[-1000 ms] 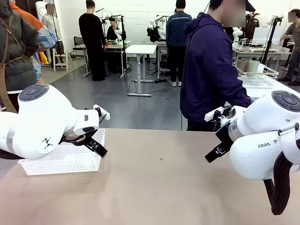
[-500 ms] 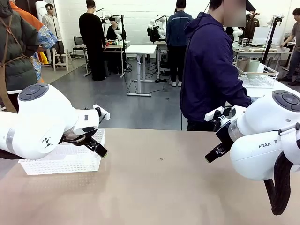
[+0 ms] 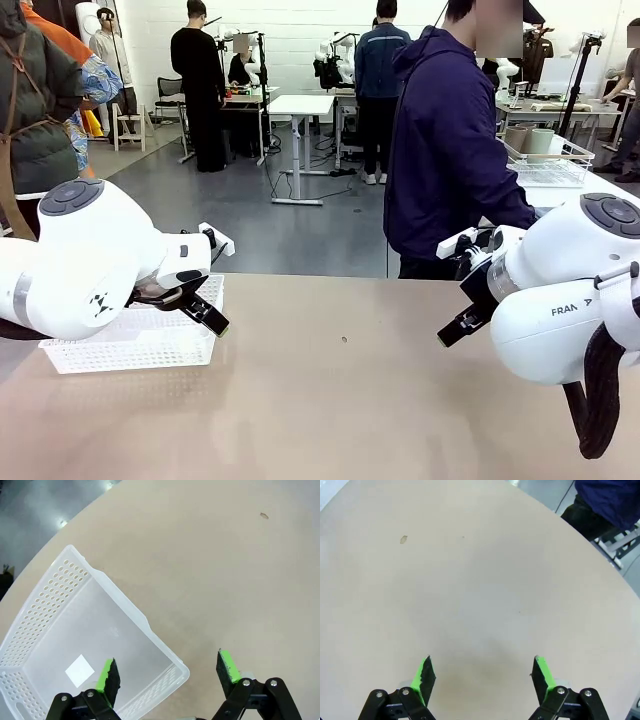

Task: Clean and organize the cups into the basket.
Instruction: Pick up the Organizing basket and move it to the center of the table, then pick up the Reusable plastic cup from the right side of the table and place it inside the Organizing basket.

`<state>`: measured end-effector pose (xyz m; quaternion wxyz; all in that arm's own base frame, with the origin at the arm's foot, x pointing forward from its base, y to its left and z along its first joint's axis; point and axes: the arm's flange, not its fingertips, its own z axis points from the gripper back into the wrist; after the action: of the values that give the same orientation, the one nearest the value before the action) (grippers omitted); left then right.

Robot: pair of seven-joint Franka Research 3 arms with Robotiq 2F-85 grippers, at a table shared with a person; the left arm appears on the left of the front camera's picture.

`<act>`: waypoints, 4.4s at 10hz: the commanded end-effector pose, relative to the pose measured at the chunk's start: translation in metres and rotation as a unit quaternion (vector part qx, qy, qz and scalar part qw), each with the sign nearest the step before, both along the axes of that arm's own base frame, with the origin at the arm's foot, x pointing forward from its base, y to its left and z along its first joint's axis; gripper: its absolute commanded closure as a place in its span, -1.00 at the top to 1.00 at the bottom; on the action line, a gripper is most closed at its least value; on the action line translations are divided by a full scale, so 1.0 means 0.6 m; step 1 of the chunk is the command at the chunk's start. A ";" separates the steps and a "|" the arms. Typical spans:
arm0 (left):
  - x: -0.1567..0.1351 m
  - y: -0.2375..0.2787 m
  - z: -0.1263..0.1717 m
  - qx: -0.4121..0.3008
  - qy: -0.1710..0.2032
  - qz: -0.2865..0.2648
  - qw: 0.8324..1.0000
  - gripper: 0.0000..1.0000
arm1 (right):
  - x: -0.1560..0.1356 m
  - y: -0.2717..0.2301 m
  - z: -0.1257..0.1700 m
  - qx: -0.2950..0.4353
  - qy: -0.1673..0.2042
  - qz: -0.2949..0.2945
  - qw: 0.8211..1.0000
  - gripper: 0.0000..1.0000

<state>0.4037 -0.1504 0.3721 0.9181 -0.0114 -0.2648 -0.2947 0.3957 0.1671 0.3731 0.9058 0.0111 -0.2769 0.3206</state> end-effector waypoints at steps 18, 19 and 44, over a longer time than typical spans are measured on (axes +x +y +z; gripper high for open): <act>-0.110 0.139 0.290 -0.381 0.230 -0.060 0.893 1.00 | -0.118 -0.127 0.263 0.296 0.205 0.090 0.929 1.00; -0.099 0.166 0.289 -0.444 0.267 -0.067 0.853 1.00 | -0.103 -0.188 0.263 0.401 0.249 0.125 0.873 1.00; -0.169 0.623 0.240 -0.600 0.152 0.203 0.759 1.00 | -0.184 -0.696 0.153 0.649 0.196 -0.115 0.726 1.00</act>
<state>0.3014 0.2236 0.5155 0.7910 -0.5479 -0.2411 0.1264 0.2851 -0.2489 0.4631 0.7434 0.6250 -0.2318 -0.0548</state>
